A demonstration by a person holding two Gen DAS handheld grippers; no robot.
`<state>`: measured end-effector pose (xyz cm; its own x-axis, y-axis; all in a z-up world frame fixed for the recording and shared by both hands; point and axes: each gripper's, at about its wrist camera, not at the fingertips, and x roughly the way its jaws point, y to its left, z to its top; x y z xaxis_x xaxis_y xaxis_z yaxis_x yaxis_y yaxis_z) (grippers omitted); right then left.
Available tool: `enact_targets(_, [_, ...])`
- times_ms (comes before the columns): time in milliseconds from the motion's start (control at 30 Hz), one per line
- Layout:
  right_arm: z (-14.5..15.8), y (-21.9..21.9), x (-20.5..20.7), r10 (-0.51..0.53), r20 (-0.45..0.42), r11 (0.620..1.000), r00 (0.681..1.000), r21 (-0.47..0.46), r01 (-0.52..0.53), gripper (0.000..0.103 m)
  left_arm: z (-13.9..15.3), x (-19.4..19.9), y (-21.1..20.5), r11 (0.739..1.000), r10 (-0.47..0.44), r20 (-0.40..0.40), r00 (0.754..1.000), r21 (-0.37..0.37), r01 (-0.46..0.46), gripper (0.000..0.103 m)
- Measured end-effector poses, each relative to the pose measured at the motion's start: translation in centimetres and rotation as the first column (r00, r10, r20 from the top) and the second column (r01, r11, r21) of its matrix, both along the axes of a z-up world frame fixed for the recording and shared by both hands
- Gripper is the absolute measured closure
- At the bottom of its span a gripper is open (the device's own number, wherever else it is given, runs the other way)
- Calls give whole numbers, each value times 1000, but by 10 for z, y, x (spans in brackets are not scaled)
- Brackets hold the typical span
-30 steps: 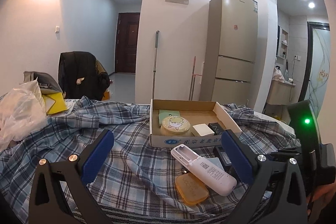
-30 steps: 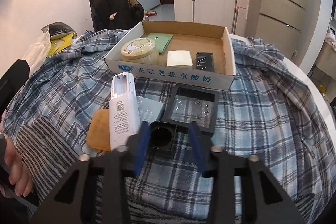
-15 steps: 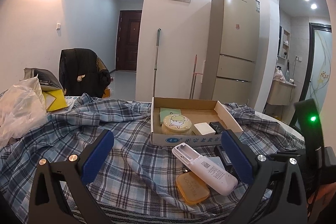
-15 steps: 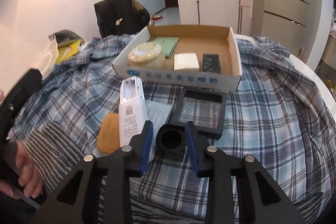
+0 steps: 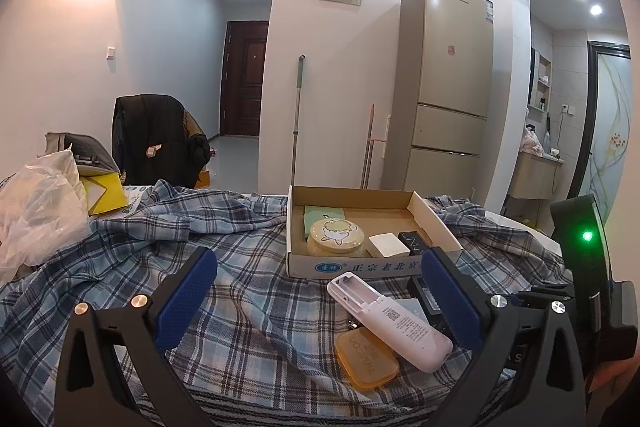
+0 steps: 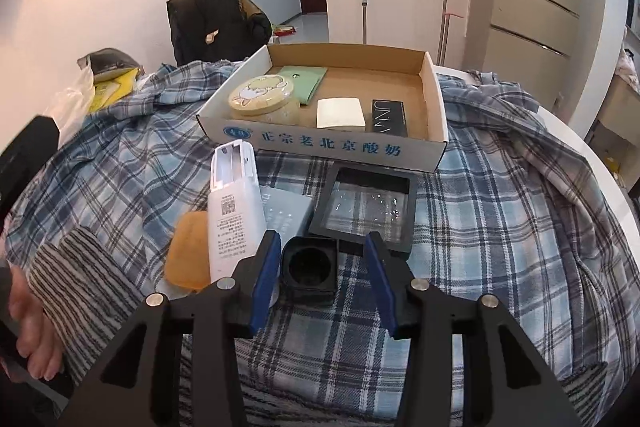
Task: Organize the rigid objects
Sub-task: 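Lower the right gripper onto the black cup and close on it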
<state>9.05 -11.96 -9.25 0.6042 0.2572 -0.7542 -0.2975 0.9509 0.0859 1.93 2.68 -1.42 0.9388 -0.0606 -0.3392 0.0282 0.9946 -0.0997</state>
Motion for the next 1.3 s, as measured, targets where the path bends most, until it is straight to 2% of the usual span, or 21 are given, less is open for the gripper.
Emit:
enact_targets(133, [-7,4,4,11,-32,1000,999,-17,-12,63,0,0,0,1000,1,-1,1000,0,-1,0])
enact_targets(167, [-9,4,6,14,-48,1000,999,-11,-15,71,0,0,0,1000,1,-1,1000,-1,-1,0])
enact_targets(200, [-11,3,7,15,-62,1000,998,-5,-15,74,0,1,0,1000,1,-3,1000,-1,-1,0])
enact_targets(367, [-6,-7,7,-5,-62,1000,998,7,6,74,0,0,0,1000,0,-1,1000,0,0,0])
enact_targets(533, [-10,-22,7,-30,-77,999,997,-45,26,74,-1,0,1,1000,3,-7,1000,-5,-3,0])
enact_targets(633, [-14,-29,8,-35,-96,999,995,-15,33,74,-3,0,0,1000,3,-7,1000,0,-3,0])
enact_targets(867, [-24,-13,9,1,-115,996,993,-91,-12,74,-3,1,-1,1000,0,-18,1000,5,0,0])
enact_targets(933, [-31,-12,12,9,-152,996,988,-88,-23,73,-4,1,-1,1000,-1,-22,1000,10,1,0])
enact_targets(1067, [-30,-10,10,15,-134,994,991,-108,-30,73,-4,2,-1,1000,1,-27,1000,7,-1,0])
enact_targets(1300, [-30,-15,10,15,-138,996,990,-86,-28,73,-4,3,0,1000,9,-37,999,5,-8,0])
